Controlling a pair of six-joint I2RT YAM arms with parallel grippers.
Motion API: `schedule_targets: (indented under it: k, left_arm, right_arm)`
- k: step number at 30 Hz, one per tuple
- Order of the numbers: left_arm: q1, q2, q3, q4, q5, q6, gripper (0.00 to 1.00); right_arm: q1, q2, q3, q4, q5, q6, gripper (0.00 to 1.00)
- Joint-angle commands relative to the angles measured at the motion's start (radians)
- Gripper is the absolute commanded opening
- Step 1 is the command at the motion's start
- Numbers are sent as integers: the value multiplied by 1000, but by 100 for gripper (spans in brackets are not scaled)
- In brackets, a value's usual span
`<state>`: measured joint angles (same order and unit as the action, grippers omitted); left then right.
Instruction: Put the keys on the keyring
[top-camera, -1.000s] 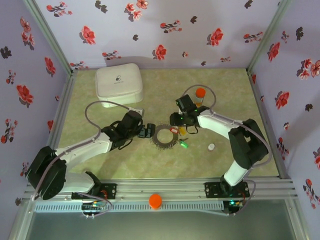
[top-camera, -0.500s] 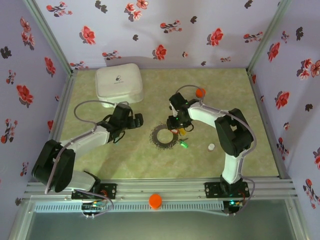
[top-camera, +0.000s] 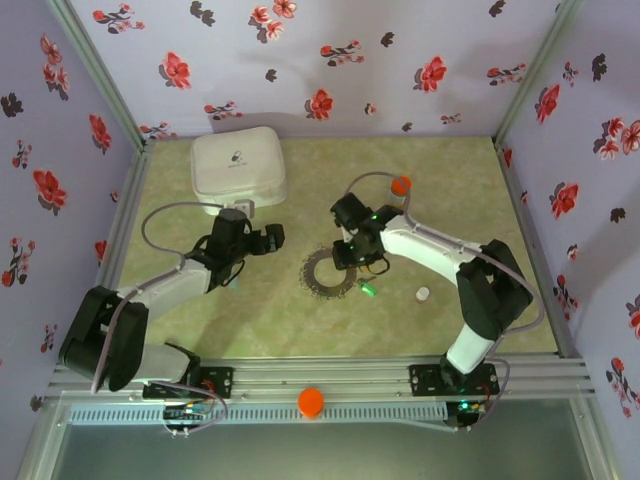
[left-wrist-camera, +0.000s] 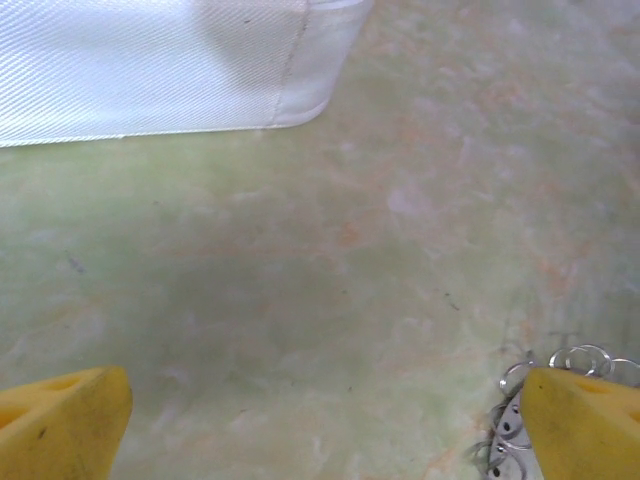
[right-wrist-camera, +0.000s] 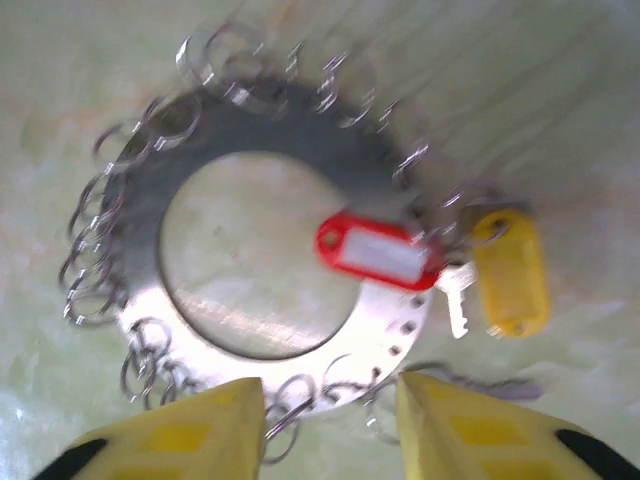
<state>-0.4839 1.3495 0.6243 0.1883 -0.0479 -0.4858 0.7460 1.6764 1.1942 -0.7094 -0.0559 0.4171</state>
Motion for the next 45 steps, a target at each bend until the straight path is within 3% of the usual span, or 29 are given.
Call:
schedule_targets:
  k: [1, 2, 6, 11, 21, 28, 45]
  left_arm:
    - [-11, -5, -52, 130, 40, -19, 100]
    - [-16, 1, -60, 144, 42, -26, 100]
    - [-31, 8, -83, 172, 48, -36, 100]
    - [-33, -30, -95, 156, 37, -31, 100]
    - [-44, -56, -98, 135, 29, -26, 100]
    - [-56, -28, -64, 118, 29, -15, 100]
    - [-105, 12, 5, 107, -23, -8, 100]
  right_arm:
    - [49, -13, -54, -93, 66, 189, 27]
    - [52, -20, -74, -85, 70, 256, 24]
    - [71, -52, -138, -25, 142, 547, 35]
    - [120, -61, -181, 86, 168, 716, 40]
    - [145, 9, -149, 124, 165, 708, 40]
    - [147, 40, -158, 131, 169, 690, 31]
    - [149, 29, -209, 96, 165, 658, 20]
